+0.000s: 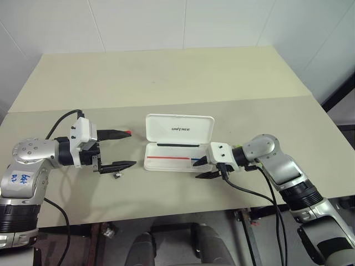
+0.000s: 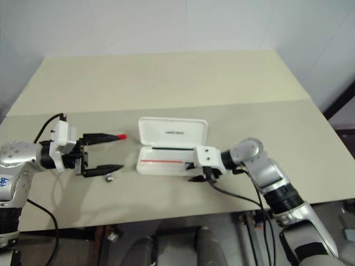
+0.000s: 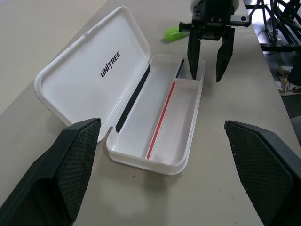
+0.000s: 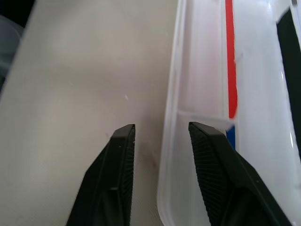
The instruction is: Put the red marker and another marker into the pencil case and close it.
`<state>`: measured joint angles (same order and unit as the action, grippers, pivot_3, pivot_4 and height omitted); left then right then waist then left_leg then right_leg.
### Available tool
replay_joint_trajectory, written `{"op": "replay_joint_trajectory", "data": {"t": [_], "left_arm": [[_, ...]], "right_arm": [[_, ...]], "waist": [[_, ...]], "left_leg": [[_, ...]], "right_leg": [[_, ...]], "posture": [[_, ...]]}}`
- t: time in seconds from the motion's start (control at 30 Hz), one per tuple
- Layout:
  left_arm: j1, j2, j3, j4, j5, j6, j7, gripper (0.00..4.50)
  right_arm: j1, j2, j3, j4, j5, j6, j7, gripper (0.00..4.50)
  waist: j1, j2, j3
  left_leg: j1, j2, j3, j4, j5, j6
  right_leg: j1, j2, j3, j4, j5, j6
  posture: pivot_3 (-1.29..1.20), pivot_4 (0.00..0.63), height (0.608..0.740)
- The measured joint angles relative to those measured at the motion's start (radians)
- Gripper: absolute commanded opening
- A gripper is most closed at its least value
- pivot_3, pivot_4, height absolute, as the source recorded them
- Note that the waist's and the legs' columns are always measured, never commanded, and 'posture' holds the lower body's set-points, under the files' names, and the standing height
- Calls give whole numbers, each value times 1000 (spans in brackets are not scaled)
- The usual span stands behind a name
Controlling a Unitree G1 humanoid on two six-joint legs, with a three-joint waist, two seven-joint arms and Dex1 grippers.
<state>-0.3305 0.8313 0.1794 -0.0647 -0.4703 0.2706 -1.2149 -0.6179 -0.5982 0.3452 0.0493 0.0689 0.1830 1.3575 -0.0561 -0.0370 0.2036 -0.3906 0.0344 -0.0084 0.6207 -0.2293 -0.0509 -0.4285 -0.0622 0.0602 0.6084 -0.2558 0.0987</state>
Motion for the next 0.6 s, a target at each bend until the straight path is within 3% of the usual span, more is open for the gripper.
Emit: {"op": "replay_joint_trajectory", "data": {"t": [0.37, 0.6], "left_arm": [[1, 7, 0, 3, 8, -21, 0, 4500], [27, 50, 38, 45, 30, -59, 4, 4500]], "right_arm": [[15, -23, -79, -40, 167, -10, 56, 1907], [-7, 17, -188, -29, 280, -29, 37, 4210]], "waist": [[0, 0, 0], [-1, -1, 0]], "left_leg": [[0, 0, 0, 0, 0, 0], [0, 1, 0, 0, 0, 0]], "right_leg": [[0, 0, 0, 0, 0, 0], [0, 0, 0, 0, 0, -1]], "posture": [[0, 150, 740], [0, 150, 740]]}}
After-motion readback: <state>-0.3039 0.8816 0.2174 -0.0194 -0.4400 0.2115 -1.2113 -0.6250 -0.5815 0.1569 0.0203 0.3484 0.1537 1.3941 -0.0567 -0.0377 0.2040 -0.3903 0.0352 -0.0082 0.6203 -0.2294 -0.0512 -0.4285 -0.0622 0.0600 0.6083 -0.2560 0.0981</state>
